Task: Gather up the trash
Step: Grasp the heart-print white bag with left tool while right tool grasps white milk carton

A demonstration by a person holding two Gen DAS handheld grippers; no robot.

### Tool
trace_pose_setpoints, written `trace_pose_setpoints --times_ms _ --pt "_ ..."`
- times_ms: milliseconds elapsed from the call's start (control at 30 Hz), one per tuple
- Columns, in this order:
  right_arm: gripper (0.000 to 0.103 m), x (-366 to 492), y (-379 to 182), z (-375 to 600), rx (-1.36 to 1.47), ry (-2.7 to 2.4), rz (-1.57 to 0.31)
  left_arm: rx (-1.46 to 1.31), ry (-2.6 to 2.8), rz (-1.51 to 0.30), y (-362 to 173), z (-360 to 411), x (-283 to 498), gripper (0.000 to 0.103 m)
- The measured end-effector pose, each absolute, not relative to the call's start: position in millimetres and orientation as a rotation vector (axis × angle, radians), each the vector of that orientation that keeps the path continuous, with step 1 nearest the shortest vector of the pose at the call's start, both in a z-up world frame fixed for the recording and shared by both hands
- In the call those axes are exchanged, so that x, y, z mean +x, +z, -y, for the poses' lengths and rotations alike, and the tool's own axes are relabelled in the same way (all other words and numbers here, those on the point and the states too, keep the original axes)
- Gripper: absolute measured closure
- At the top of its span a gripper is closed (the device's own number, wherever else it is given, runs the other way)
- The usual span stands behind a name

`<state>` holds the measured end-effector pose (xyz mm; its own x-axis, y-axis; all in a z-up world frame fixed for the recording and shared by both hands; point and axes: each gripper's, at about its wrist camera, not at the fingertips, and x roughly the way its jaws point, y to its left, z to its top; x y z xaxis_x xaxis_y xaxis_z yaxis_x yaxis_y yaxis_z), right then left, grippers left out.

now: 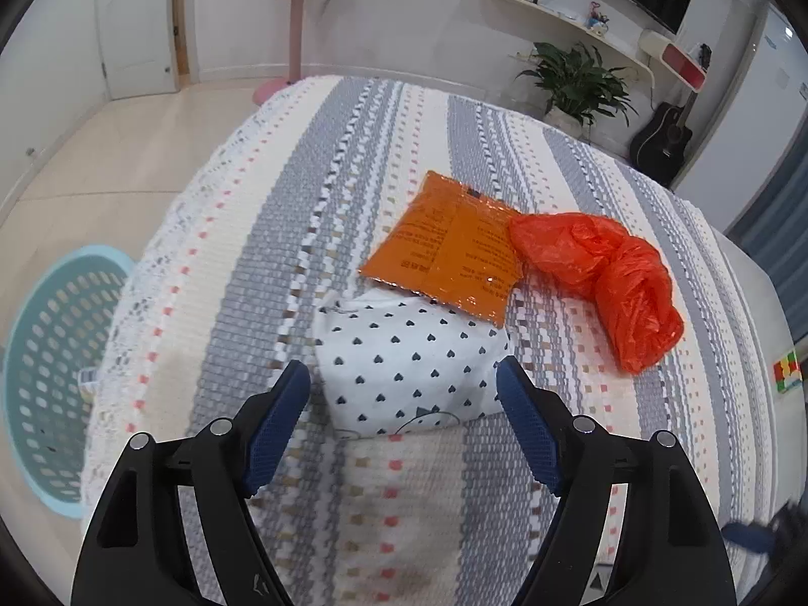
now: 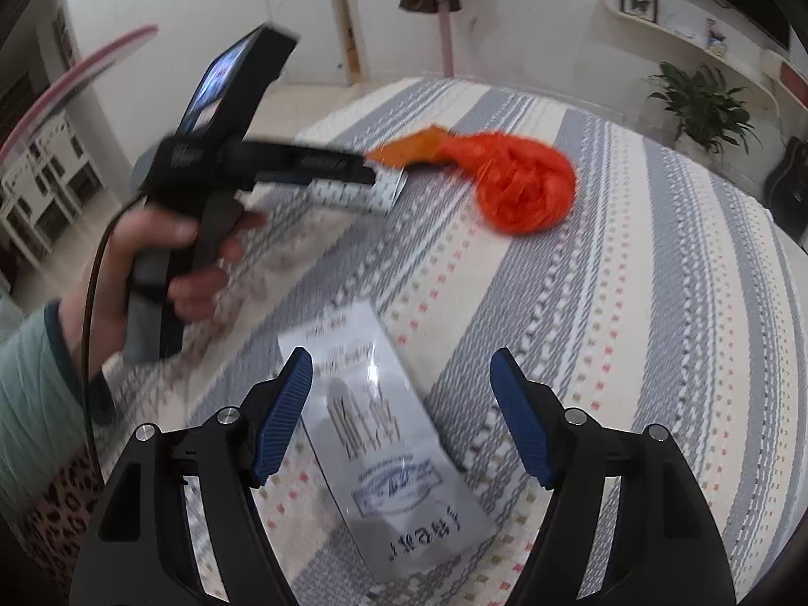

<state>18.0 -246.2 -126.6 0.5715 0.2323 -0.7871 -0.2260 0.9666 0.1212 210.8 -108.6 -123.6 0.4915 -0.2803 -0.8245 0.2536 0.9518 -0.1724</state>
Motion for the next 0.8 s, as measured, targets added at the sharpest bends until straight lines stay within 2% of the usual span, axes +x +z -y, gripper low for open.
trace_pose_setpoints --times_ms 133,267,367,433,533,600,633,733,800 --pt "0.034 14 -134 234 -0.042 0.302 -0.942 -0.002 -0.307 -1.006 -128 122 215 0.028" --pt "0.033 11 -140 227 -0.073 0.31 -0.94 0.036 -0.285 -0.992 -130 130 216 0.034" --pt "0.033 11 -145 223 -0.097 0.31 -0.949 0.074 -0.264 -0.985 -129 131 213 0.045" --pt "0.033 13 -150 219 -0.095 0.314 -0.958 0.074 -0.266 -0.981 -128 129 210 0.058" --pt "0.034 14 -154 212 -0.125 0.289 -0.967 0.052 -0.303 -0.986 -124 126 206 0.071" --pt "0.046 13 -154 208 -0.151 0.272 -0.962 0.037 -0.339 -0.983 -120 124 201 0.079" --pt "0.048 12 -154 206 -0.158 0.269 -0.959 0.028 -0.356 -0.983 -118 123 198 0.084" --pt "0.05 9 -150 207 -0.144 0.268 -0.938 0.009 -0.414 -0.968 -108 118 192 0.094" --pt "0.05 5 -146 207 -0.137 0.271 -0.918 0.001 -0.454 -0.952 -102 114 186 0.096"
